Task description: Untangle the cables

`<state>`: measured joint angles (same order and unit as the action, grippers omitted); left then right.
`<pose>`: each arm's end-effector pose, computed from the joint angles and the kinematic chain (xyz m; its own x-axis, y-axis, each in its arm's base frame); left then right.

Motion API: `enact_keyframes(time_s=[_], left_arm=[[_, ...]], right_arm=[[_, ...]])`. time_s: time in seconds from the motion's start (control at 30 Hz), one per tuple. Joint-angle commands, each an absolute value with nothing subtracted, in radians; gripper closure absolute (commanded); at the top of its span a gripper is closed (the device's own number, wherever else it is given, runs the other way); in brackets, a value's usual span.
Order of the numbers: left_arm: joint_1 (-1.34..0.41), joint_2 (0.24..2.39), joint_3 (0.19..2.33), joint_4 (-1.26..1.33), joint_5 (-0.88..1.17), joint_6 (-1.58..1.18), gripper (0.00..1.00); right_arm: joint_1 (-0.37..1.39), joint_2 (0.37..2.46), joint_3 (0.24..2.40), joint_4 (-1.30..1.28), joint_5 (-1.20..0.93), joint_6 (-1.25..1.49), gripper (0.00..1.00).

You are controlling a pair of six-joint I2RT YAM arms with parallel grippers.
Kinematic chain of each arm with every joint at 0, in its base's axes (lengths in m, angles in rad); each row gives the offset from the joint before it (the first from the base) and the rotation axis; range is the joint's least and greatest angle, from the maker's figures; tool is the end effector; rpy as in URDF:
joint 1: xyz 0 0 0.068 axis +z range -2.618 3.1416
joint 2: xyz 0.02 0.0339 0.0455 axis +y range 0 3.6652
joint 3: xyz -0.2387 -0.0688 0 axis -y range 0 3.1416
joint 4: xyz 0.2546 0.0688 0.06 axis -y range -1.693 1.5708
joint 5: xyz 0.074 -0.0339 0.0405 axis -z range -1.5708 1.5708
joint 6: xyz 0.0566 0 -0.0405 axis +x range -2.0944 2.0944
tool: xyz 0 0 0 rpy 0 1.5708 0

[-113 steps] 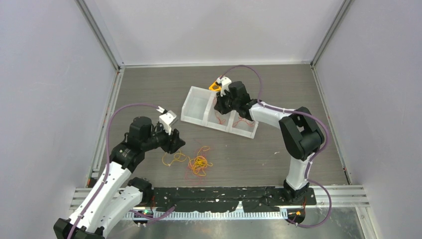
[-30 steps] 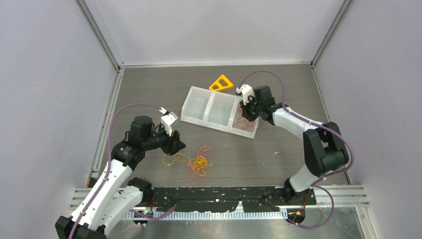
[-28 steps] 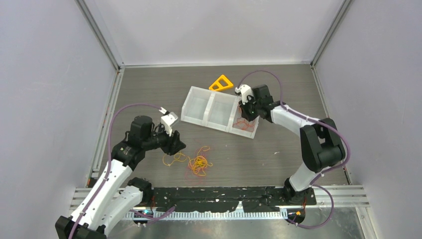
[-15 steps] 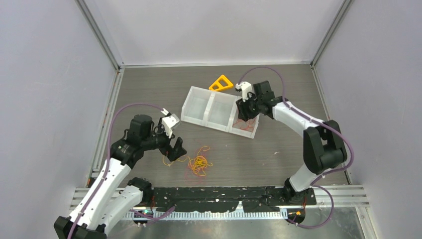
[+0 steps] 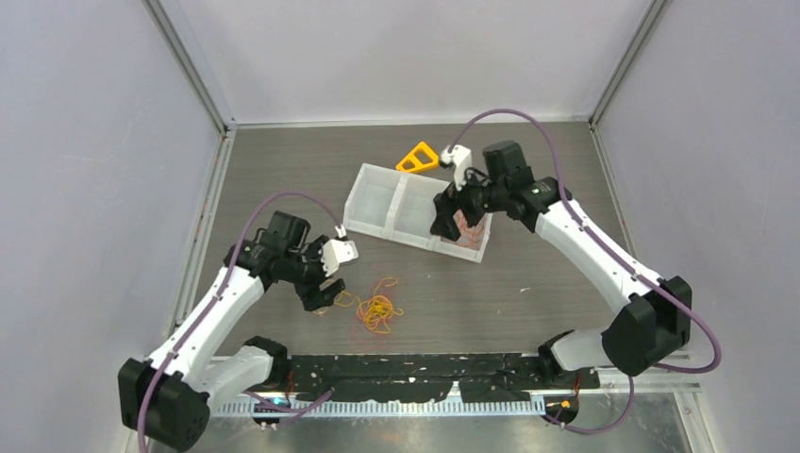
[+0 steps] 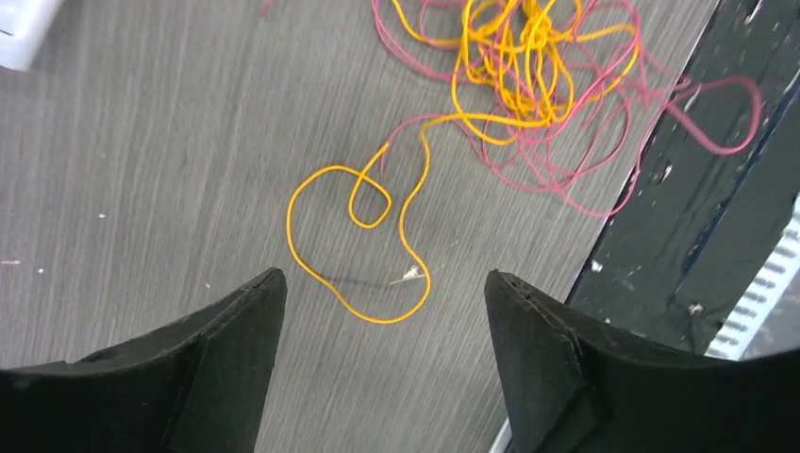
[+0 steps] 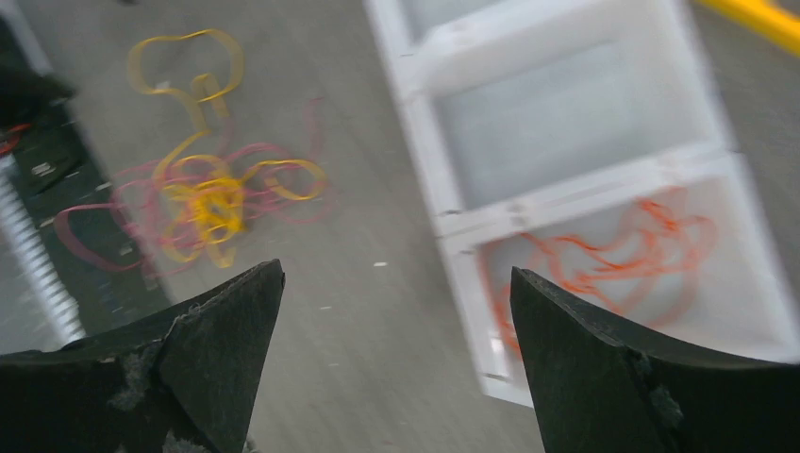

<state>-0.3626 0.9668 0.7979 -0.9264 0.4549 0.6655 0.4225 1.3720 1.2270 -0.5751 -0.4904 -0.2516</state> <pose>0.1807 -0.0951 0.2153 -0.3410 0.7226 -0.6013 0.9118 0.4098 -0.0246 0.2870 0.1582 0.2884 -0.4121 -0.4261 -0.8054 -0.8128 0.5713 0.1137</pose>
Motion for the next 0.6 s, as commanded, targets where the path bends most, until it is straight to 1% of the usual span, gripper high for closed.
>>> enact_keyframes(time_s=[0.0, 0.07, 0.17, 0.33, 0.5, 0.57], left_arm=[[-0.289, 0.995, 0.796, -0.969, 0.506, 0.859, 0.24], [-0.201, 0.956, 0.787, -0.975, 0.64, 0.912, 0.24], [-0.091, 0.88, 0.764, -0.963, 0.745, 0.947, 0.21], [-0.02, 0.8, 0.734, -1.018, 0.815, 0.989, 0.19], [-0.013, 0.744, 0.695, -1.002, 0.819, 0.994, 0.19], [-0.014, 0.733, 0.688, -0.988, 0.817, 0.995, 0.19]], right_arm=[[0.587, 1.367, 1.218, -0.622, -0.594, -0.173, 0.04], [0.677, 1.388, 1.186, -0.54, -0.563, -0.134, 0.04], [0.803, 1.482, 1.183, -0.455, -0.512, -0.09, 0.03], [0.943, 1.655, 1.252, -0.368, -0.463, -0.06, 0.0], [0.997, 1.811, 1.266, -0.307, -0.429, -0.03, 0.0], [1.0, 1.843, 1.254, -0.296, -0.423, -0.038, 0.05]])
